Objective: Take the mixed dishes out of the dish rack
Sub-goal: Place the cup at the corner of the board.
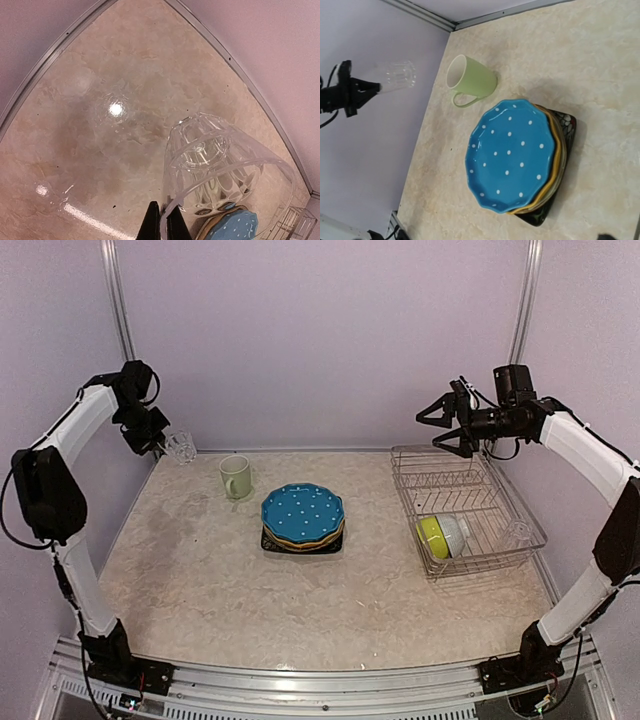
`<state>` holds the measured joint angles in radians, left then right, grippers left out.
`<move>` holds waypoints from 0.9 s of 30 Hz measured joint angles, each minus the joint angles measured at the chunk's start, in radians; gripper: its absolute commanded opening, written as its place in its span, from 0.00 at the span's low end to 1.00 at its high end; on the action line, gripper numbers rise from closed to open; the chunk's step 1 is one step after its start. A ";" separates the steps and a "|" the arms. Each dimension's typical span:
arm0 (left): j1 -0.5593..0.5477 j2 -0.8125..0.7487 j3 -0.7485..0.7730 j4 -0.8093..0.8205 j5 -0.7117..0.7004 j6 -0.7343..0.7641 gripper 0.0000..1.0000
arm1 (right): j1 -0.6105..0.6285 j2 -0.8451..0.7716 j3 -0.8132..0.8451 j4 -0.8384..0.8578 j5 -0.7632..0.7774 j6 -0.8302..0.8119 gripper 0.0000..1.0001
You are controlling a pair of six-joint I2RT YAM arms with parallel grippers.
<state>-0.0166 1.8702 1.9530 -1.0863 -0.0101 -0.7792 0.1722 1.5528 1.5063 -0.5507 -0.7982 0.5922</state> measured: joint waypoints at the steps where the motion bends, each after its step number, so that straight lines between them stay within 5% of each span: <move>1: 0.000 0.027 0.018 -0.016 -0.009 -0.008 0.00 | 0.000 0.000 0.000 -0.001 0.003 0.000 0.99; 27: -0.021 0.384 0.192 -0.069 -0.020 -0.063 0.00 | -0.012 -0.010 -0.019 -0.022 0.039 -0.005 0.99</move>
<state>-0.0372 2.2543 2.1452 -1.1557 -0.0299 -0.8417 0.1604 1.5429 1.4872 -0.5724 -0.7597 0.5877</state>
